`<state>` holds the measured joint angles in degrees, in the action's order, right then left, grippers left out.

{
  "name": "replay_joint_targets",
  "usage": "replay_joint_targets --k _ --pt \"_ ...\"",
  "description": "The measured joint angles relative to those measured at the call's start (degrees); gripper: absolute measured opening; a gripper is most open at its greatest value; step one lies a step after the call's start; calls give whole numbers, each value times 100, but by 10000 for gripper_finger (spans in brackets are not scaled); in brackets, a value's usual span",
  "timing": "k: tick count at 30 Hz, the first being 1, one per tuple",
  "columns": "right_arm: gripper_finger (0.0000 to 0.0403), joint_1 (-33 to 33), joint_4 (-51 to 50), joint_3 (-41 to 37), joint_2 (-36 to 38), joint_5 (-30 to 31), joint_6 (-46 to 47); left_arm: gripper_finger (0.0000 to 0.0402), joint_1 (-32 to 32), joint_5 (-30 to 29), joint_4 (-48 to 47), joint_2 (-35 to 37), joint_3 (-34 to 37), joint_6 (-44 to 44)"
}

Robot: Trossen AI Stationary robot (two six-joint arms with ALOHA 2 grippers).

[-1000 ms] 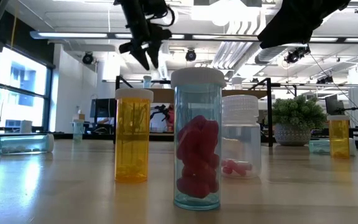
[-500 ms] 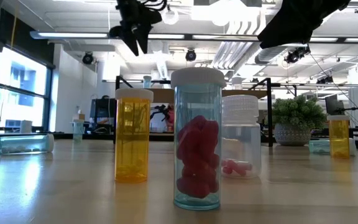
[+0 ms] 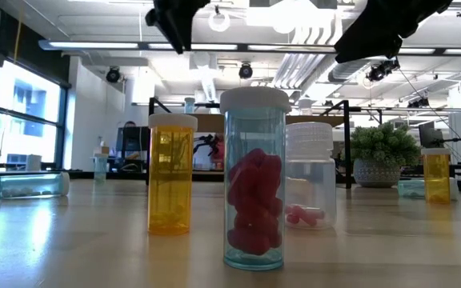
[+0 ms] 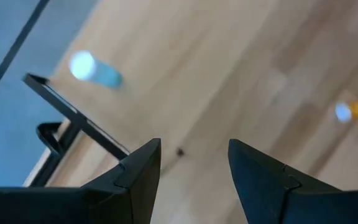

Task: Pick and place medicine bottles onto shelf by color
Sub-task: Put the top right orange pill bottle on the shelf

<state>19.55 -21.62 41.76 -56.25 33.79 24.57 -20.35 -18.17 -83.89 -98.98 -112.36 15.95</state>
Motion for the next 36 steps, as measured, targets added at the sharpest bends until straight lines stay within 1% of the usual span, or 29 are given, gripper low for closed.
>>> replay_joint_targets --k 3,6,12,14,17,22,24,27,33,36 --pt "190 0 0 0 0 -51 -14 179 307 -38 -401 0 0 223" --pt "190 0 0 0 0 -66 -54 179 644 -261 -592 0 0 463" --pt "190 0 0 0 0 -98 -61 179 1225 -246 -602 -2 9 635" --pt "190 0 0 0 0 -150 -63 179 1392 -246 -514 8 161 645" --pt "190 0 0 0 0 -245 -63 179 1569 -201 -111 235 827 689" --pt "190 0 2 0 0 -254 -139 179 1830 -123 1193 962 2283 725" --pt "190 0 13 2 -2 -252 -157 179 1916 -11 1725 1294 2775 761" --pt "190 0 69 0 -2 -252 -177 179 2090 -8 2408 1808 3439 837" --pt "190 0 568 7 -62 -259 -491 179 2589 -215 3456 2661 4737 989" --pt "190 4 852 7 -227 -330 -689 179 2903 -387 4180 2970 5371 1028"
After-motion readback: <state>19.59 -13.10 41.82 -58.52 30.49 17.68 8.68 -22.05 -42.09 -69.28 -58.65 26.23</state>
